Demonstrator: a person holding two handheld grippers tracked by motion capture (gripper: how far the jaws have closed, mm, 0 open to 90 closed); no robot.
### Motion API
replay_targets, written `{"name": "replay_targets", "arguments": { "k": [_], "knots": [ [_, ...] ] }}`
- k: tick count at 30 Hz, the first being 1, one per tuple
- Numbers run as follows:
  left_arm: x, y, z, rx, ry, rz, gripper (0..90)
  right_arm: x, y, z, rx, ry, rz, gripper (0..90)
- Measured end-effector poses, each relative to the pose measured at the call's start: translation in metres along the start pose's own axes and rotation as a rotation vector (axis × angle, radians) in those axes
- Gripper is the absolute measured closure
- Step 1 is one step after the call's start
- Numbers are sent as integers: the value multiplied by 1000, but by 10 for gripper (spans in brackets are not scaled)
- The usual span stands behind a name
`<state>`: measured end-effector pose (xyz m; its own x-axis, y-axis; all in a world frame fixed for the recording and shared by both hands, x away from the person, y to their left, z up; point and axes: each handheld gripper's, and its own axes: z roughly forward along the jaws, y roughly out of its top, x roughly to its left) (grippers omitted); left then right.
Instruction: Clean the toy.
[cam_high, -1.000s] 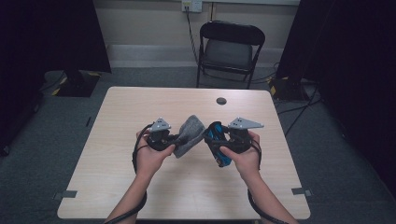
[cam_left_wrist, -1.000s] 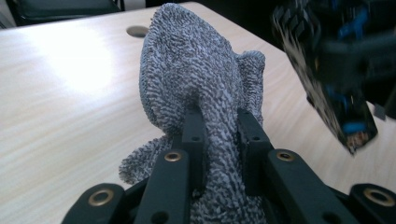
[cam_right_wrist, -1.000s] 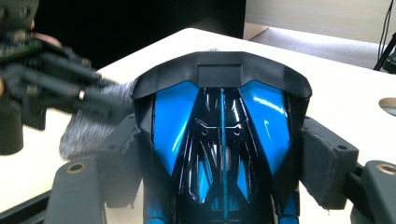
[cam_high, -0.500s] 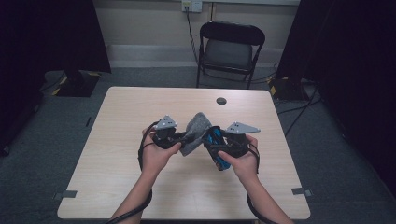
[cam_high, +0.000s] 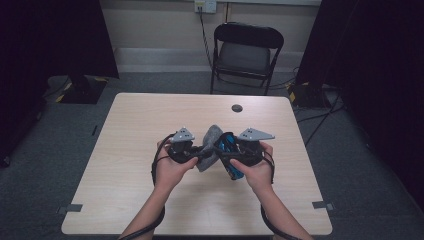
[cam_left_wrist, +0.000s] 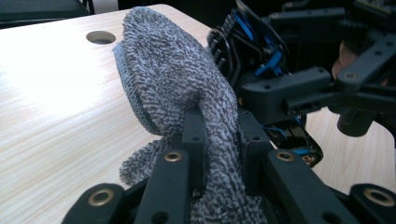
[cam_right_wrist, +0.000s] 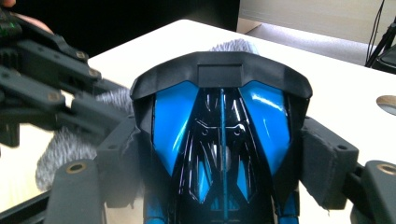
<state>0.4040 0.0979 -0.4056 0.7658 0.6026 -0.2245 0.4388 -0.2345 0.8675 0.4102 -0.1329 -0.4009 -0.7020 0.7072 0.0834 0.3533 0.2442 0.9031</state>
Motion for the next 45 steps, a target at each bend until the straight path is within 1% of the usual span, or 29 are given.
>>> {"name": "replay_targets", "arguments": {
  "k": [3,8,10,14,16,18,19,24,26,35,39,42,45],
  "knots": [
    [-1,0,-1,-2,5,1,769,1,3,1,4,-4,-6,255],
    [-1,-1,-1,2,5,4,768,0,5,3,2,3,6,255],
    [-2,-1,-1,8,10,11,769,0,6,3,0,2,4,255],
    [-4,-2,2,19,2,20,769,0,8,4,-9,3,13,255],
    [-5,-3,3,24,-5,24,769,0,10,4,-9,2,15,255],
    [-7,-5,5,42,-18,26,769,-1,11,4,-18,4,22,255],
    [-9,-7,8,44,-29,32,769,-1,13,3,-22,1,24,255],
    [-18,-11,16,66,-58,52,769,-4,20,2,-31,-2,25,254],
    [-21,-12,19,66,-69,51,769,-5,23,2,-35,-4,28,255],
    [-29,-20,27,91,-94,62,769,-9,29,3,-52,-13,50,255],
    [-33,-25,29,101,-105,63,769,-9,32,4,-56,-12,50,255],
    [-36,-28,31,110,-105,80,769,-9,34,4,-60,-12,49,255],
    [-38,-30,33,119,-114,81,769,-9,37,5,-66,-11,53,255]
  ]
}}
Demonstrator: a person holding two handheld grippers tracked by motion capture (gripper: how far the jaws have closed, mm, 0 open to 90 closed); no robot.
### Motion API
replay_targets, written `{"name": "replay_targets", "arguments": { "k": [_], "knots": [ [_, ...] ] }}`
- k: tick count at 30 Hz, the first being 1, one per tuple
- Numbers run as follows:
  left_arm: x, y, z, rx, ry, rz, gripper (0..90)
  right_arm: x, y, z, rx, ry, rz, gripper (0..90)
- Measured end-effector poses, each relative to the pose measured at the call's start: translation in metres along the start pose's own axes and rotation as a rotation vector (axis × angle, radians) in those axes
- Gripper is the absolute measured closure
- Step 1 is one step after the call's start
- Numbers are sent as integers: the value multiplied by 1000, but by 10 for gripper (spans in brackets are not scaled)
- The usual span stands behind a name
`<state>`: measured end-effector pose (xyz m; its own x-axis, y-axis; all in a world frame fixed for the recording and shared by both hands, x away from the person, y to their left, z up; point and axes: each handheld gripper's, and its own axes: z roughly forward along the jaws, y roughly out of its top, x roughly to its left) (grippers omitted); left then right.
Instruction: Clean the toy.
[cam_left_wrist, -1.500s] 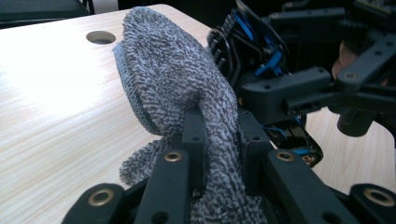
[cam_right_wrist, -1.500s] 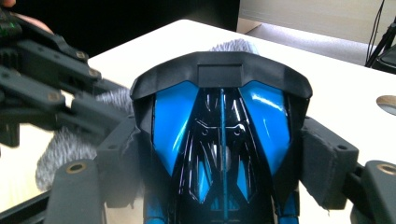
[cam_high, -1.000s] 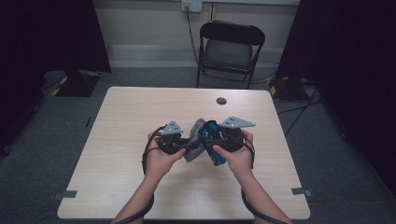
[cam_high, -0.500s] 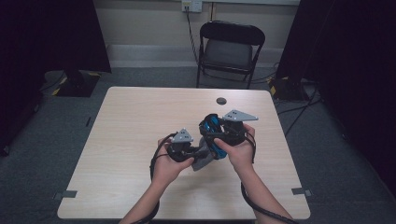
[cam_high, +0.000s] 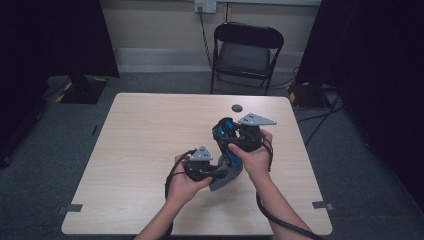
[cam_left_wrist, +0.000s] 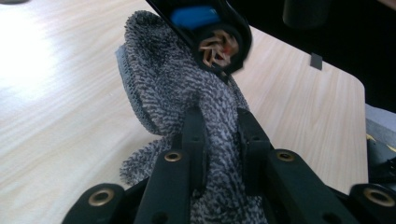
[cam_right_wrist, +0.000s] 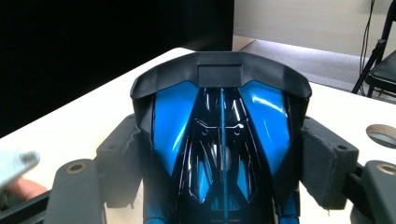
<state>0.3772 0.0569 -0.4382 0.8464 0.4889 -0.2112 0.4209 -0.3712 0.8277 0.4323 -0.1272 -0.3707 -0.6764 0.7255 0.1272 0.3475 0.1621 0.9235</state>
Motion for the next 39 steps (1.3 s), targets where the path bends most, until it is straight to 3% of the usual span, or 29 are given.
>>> {"name": "replay_targets", "arguments": {
  "k": [13,20,31,35,39],
  "knots": [
    [-13,-10,4,30,-50,10,768,-3,10,-3,-40,6,19,255],
    [4,-14,-11,27,12,-22,767,-8,9,-12,-46,5,10,255],
    [40,7,-55,-85,157,-88,766,-5,-20,-21,-21,39,-3,255],
    [45,18,-66,-125,184,-100,766,-3,-32,-21,-11,48,-4,254],
    [48,25,-67,-156,188,-119,766,1,-41,-20,4,54,-8,255]
  ]
}}
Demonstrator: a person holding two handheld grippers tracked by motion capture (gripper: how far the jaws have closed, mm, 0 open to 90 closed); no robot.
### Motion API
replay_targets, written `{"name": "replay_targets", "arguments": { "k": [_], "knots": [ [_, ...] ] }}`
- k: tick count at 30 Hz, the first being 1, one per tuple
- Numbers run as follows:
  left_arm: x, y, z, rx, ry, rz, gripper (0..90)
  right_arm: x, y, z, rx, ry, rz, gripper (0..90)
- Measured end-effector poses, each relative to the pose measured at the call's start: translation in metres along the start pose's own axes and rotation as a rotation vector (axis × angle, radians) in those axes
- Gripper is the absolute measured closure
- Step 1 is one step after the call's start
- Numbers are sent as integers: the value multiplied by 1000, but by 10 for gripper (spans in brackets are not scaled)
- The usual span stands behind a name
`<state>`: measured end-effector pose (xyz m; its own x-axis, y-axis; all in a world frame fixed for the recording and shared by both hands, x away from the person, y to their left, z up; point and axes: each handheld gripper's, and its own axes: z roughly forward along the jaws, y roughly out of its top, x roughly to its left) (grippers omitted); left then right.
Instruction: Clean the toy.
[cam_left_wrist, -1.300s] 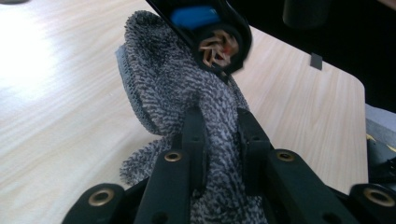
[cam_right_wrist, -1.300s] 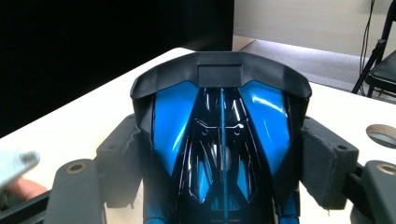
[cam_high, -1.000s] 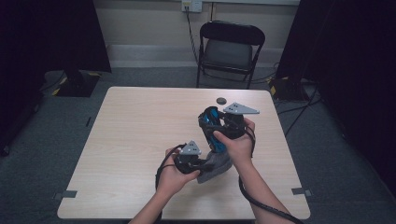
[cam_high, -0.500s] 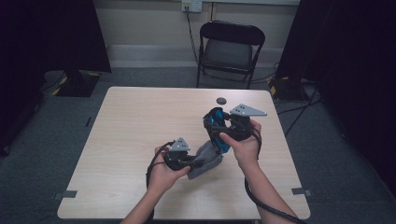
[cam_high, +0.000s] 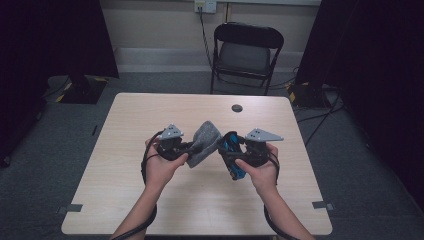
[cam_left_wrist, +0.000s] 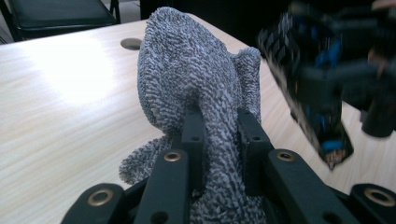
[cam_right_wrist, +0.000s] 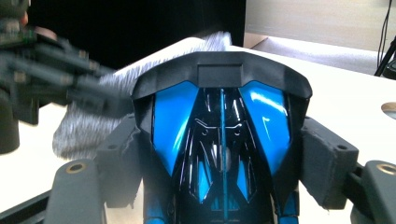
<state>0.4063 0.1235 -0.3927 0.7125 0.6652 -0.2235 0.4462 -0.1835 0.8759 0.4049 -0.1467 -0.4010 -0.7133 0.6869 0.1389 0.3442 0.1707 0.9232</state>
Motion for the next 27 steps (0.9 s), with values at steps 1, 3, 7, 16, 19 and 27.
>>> {"name": "replay_targets", "arguments": {
  "k": [1,3,7,16,19,27],
  "knots": [
    [0,1,1,3,-3,-2,766,1,-2,1,4,-3,-5,254],
    [-3,1,5,-3,-17,-8,766,1,-5,2,7,-2,-2,255],
    [-10,-1,14,8,-51,1,766,1,-7,4,12,-17,-12,255],
    [-17,-3,22,23,-77,5,768,-2,-10,4,17,-36,-10,254],
    [-19,-4,24,31,-85,8,768,-3,-9,4,15,-41,-11,255],
    [-21,-7,26,34,-99,7,768,-4,-3,5,11,-46,-9,255]
  ]
}}
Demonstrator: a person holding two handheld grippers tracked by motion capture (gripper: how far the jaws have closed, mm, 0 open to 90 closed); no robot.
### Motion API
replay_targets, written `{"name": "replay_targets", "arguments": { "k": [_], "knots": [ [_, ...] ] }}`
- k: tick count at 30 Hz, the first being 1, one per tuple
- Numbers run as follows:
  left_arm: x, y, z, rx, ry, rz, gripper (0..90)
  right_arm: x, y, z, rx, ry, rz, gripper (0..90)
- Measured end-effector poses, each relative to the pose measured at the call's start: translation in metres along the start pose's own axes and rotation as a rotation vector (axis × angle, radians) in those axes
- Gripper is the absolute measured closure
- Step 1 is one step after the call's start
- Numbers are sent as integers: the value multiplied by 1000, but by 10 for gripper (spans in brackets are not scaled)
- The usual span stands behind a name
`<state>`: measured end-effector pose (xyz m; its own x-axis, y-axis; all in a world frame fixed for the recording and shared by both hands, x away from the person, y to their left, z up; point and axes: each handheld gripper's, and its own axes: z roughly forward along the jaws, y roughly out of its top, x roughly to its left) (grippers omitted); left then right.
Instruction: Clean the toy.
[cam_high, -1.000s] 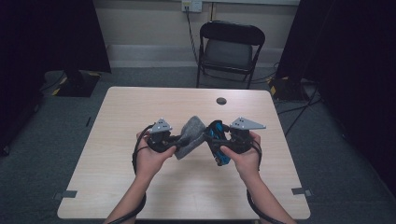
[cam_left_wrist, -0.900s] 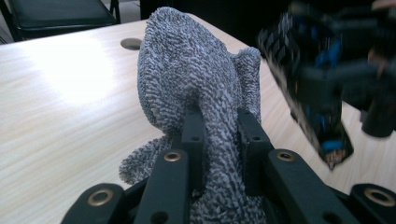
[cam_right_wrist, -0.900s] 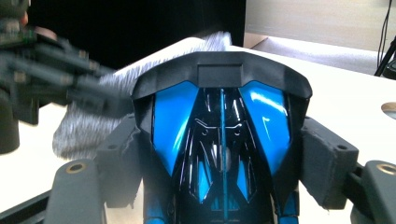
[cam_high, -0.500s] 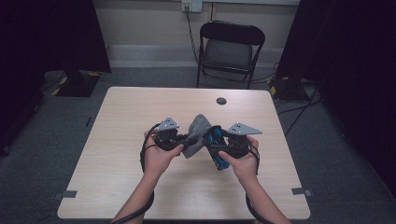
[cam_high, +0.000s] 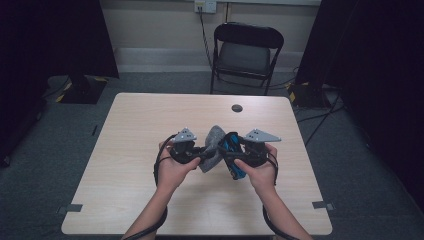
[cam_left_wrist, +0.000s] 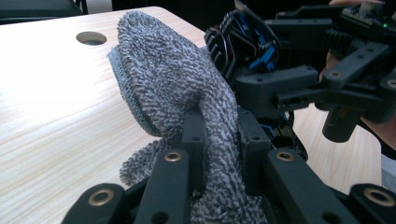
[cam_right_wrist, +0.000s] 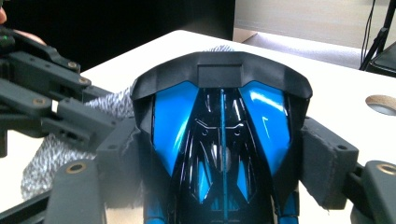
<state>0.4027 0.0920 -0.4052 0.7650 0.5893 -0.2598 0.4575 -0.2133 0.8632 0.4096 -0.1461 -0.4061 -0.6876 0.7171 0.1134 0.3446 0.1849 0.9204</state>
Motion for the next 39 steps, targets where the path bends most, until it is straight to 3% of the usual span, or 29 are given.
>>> {"name": "replay_targets", "arguments": {
  "k": [9,23,39],
  "knots": [
    [-3,-2,1,9,7,7,769,3,7,3,3,-12,-7,255],
    [-14,-13,14,72,-30,38,769,5,23,9,-3,-19,-11,255],
    [-22,-23,25,97,-64,58,769,2,33,12,-21,-10,17,255]
  ]
}}
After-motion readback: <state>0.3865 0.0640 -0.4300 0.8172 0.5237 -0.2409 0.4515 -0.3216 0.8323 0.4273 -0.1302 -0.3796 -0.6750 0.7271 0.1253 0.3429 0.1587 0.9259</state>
